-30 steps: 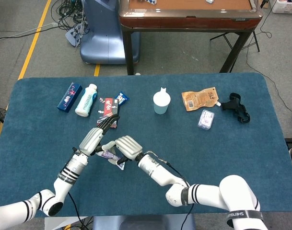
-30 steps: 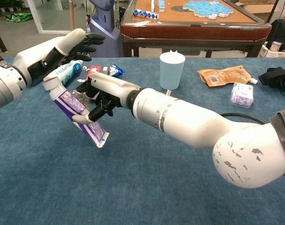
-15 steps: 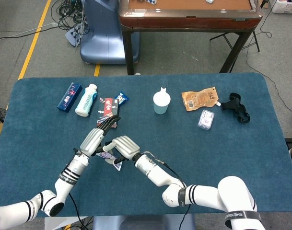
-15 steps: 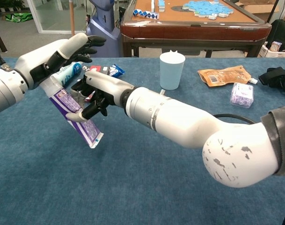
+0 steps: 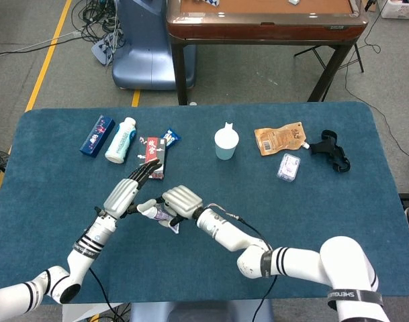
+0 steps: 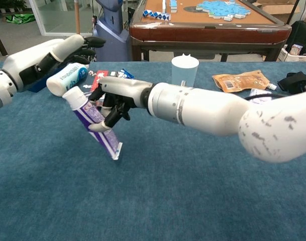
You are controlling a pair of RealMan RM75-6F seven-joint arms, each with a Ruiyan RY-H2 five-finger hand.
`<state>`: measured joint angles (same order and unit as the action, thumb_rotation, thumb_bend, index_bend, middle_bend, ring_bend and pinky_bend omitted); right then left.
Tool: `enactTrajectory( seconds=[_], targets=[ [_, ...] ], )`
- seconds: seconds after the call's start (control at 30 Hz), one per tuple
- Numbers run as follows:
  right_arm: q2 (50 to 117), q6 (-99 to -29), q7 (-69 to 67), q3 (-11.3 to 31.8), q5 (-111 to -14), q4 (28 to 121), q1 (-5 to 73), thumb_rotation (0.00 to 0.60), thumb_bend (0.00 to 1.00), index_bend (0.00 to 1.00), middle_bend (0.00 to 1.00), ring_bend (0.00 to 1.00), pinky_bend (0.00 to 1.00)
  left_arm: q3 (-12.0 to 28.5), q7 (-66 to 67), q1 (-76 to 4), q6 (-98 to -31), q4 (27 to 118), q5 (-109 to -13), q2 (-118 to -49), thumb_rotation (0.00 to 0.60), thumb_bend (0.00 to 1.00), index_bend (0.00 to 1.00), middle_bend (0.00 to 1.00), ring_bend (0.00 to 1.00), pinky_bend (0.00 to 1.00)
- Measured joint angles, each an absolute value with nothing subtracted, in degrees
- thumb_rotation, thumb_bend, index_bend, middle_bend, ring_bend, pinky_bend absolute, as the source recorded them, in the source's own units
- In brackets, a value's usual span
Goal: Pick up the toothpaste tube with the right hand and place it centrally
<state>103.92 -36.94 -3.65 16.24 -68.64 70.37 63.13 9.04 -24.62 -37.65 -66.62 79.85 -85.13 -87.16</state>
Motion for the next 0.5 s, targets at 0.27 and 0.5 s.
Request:
enactTrajectory(
  seconds=[0.27, 0.5],
  targets=[
    [94.6, -32.3, 12.9, 14.1, -57.2, 76.1, 67.5, 0.600, 0.92, 0.97, 0.82, 0.76, 0.60, 8.3, -22.3, -35.7, -67.2, 83.5, -84.5, -82.2, 0.000, 0.00, 0.00, 0.00, 0.00, 0.05],
    [91.5, -33.6, 26.3, 9.0, -41.9, 80.2, 73.5, 0.600, 0.30, 0.53, 0.55, 0.47, 0.47, 8.1, -19.9, -34.3, -67.8, 86.4, -83.4, -79.5, 0.000, 0.00, 0.00, 0.00, 0.00, 0.05]
  ],
)
